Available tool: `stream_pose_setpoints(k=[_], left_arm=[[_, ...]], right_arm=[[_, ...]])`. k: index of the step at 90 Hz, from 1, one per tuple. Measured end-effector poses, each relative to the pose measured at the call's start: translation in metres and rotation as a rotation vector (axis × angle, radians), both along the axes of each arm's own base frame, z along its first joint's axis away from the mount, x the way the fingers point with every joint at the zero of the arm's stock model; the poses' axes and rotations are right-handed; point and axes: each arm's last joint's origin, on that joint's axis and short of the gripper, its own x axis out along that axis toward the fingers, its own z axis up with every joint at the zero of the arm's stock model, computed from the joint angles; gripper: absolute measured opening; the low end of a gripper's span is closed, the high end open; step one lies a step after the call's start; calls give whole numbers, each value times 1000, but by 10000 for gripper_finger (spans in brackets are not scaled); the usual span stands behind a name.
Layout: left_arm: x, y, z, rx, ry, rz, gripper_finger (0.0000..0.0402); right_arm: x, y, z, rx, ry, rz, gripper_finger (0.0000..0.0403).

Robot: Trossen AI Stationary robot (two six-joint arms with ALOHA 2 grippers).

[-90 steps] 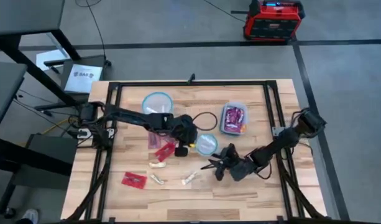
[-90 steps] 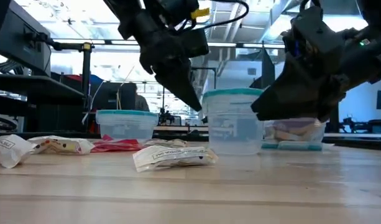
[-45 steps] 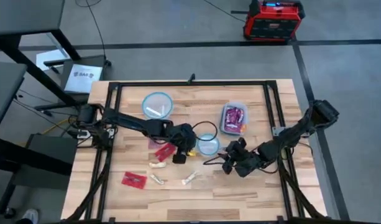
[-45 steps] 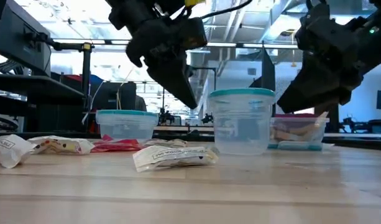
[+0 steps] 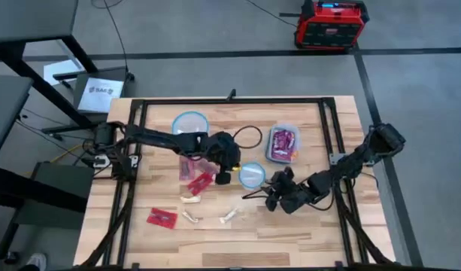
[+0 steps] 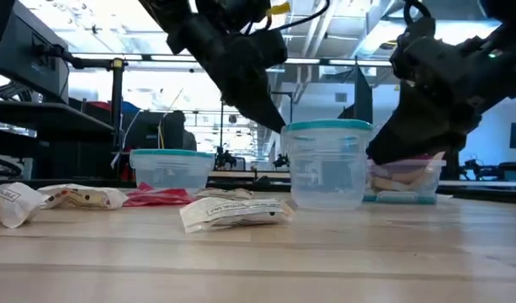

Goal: Sort candy
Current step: Open the center transparent bin

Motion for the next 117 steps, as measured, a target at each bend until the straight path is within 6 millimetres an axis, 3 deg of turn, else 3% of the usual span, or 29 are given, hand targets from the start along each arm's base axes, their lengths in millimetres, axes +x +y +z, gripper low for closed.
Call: stream_pose_setpoints(k=[30, 43, 56, 74, 93, 105, 117], left_arm=[[0, -27, 0, -49, 7, -36, 13], [-2, -29, 2, -51, 8, -42, 13], [-8, -27, 21, -58, -48, -20, 13], [-3, -26, 47, -98, -264, -16, 13], [19, -24, 19, -103, -306, -35, 13], [32, -20, 15, -135, -339, -81, 13], [46, -23, 4, -106, -331, -145, 13]], right_arm=[[-2, -9, -3, -46, 83, 8, 134], [-6, -9, 1, -2, 117, 47, 134], [-14, 3, 10, 47, 122, 166, 134], [-14, 25, 11, 69, 55, 272, 136], [-3, 31, -17, 121, -128, 274, 169], [-5, 28, -36, 164, -219, 215, 197], [1, 24, -38, 173, -351, 224, 211]])
